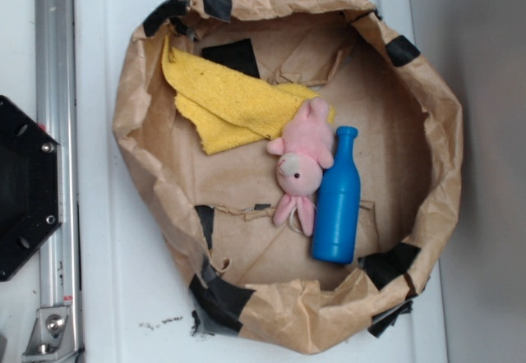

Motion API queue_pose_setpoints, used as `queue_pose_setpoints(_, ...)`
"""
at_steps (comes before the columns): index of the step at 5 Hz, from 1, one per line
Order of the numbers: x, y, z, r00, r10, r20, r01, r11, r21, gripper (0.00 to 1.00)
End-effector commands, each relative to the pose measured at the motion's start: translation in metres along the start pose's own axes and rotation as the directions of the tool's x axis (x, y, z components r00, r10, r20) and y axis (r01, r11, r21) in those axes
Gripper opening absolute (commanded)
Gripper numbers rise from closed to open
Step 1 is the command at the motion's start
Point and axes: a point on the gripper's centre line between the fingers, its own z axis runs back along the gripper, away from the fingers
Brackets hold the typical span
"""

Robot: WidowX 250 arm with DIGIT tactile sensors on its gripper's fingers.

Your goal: Grab the yellow cloth.

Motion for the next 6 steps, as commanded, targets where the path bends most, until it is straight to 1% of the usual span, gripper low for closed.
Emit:
queue_pose_setpoints(1, 0.097, 0.046, -0.040, 0.982, -0.109, 0.155, 0.065, 0.961, 0.268, 1.00)
queue_pose_setpoints(2, 0.140, 0.052, -0.101, 0.985, -0.170, 0.035, 0.155, 0.951, 0.267, 1.00)
queue_pose_setpoints(3, 0.136, 0.038, -0.159, 0.965, -0.225, -0.133, 0.253, 0.935, 0.249, 1.00)
queue_pose_setpoints(6, 0.136, 0.038, -0.159, 0.965, -0.225, -0.133, 0.253, 0.935, 0.249, 1.00)
